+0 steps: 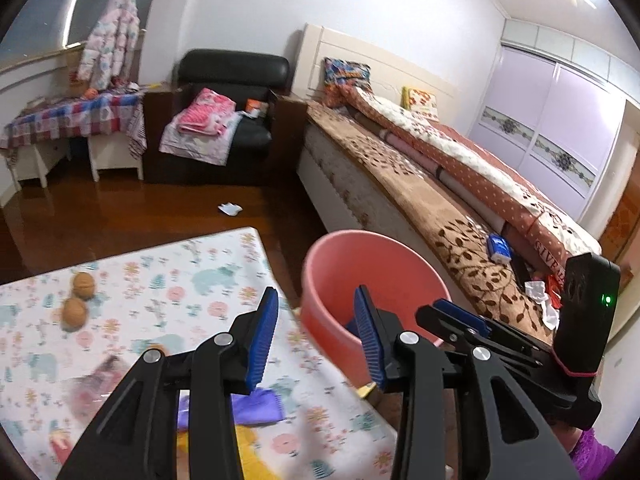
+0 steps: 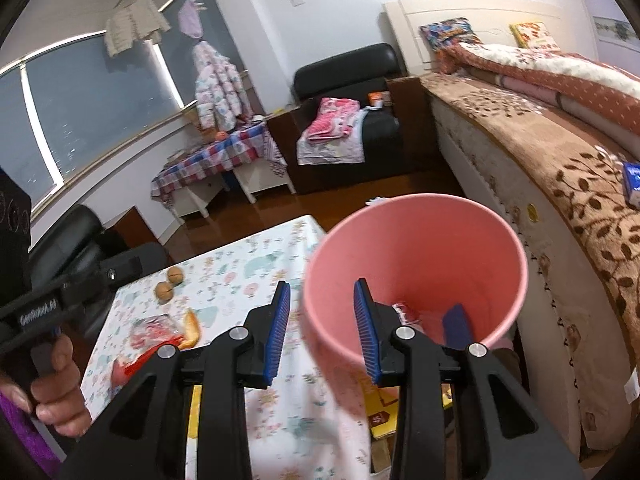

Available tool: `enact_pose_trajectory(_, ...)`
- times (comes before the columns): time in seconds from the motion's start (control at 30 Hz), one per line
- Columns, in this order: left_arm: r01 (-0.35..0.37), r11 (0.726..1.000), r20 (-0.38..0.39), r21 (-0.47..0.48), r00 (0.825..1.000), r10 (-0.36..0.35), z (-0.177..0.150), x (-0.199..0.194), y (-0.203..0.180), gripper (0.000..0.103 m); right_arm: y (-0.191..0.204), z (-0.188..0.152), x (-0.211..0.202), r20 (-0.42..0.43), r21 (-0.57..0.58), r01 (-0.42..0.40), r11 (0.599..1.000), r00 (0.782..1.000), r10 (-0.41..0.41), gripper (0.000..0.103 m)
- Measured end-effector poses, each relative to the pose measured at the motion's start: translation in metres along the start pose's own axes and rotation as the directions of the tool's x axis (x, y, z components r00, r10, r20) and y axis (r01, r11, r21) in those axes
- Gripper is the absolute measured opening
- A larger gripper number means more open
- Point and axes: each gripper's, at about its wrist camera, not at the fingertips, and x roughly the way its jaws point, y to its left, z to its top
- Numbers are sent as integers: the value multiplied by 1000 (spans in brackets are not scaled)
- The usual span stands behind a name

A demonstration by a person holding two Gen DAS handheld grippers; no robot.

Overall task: Collect trash
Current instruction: 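Move both tools back over the table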

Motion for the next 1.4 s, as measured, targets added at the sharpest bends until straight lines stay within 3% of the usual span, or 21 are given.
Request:
enact_pose_trajectory(0.3,-111,994,67,-22,991,113,-5,-62,37,39,42,-15,-2,-36,-104,-69,992,997,66,34)
enact_pose_trajectory(0.6,-264,962,70,-73,961,269,-27,-119,82,39,60,-30,0,-85,-146,-123,982,990,111,34)
enact_pose_trajectory(0.73,-333,934,36,-130,940,340,-47,-138,108,39,65,-36,6,-115,-155,-144,977,985,127,34)
enact_pose_trajectory(0.97,-392,893,-72,-223,920,386,-89,-142,139,39,80,-48,18,-181,-180,-197,964,970,165,34)
enact_pose_trajectory(1.07,-391,879,-129,-274,920,370,-110,-133,147,39,84,-56,25,-236,-173,-234,957,953,191,34)
enact_pose_trajectory(1.3,-435,854,-247,-285,894,373,-145,-99,157,39,90,-77,41,-357,-154,-292,944,907,223,34)
enact_pose_trajectory(1.4,-437,849,-269,-296,891,365,-150,-91,163,39,91,-82,48,-391,-134,-308,942,890,235,34)
